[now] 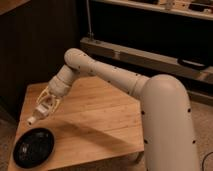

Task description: Place the bottle in the ceramic bowl

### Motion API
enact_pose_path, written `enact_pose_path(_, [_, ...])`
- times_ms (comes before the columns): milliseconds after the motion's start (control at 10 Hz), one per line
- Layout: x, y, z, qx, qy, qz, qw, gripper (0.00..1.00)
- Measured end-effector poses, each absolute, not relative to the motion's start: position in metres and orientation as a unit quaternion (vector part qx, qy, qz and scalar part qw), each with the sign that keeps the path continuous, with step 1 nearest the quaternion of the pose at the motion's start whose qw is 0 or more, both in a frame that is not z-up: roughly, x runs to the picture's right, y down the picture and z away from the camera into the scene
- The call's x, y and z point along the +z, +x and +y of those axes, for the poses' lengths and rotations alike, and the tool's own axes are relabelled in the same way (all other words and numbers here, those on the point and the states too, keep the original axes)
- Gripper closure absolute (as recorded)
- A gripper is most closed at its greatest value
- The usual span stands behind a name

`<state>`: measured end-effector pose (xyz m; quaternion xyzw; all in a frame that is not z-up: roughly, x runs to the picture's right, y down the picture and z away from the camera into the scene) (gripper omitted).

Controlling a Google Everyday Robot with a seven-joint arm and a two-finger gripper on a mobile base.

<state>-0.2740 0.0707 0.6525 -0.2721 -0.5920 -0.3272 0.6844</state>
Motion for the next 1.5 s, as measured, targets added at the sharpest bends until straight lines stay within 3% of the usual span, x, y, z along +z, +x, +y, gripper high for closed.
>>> enact_pose_path(400, [0.648, -0.303, 0.085, -0.342, -0.251, -0.629, 0.651, 1.00])
enact_pose_path(1000, [0.592, -0.402, 0.182, -0.367, -0.249, -0.709, 0.548, 1.00])
enact_pose_path(1400, [0.610, -0.415, 0.256, -0.338, -0.297, -0.744, 0.494, 1.00])
enact_pose_path(1500, [0.615, -0.399, 0.269, -0.331, -0.302, -0.741, 0.499, 0.93])
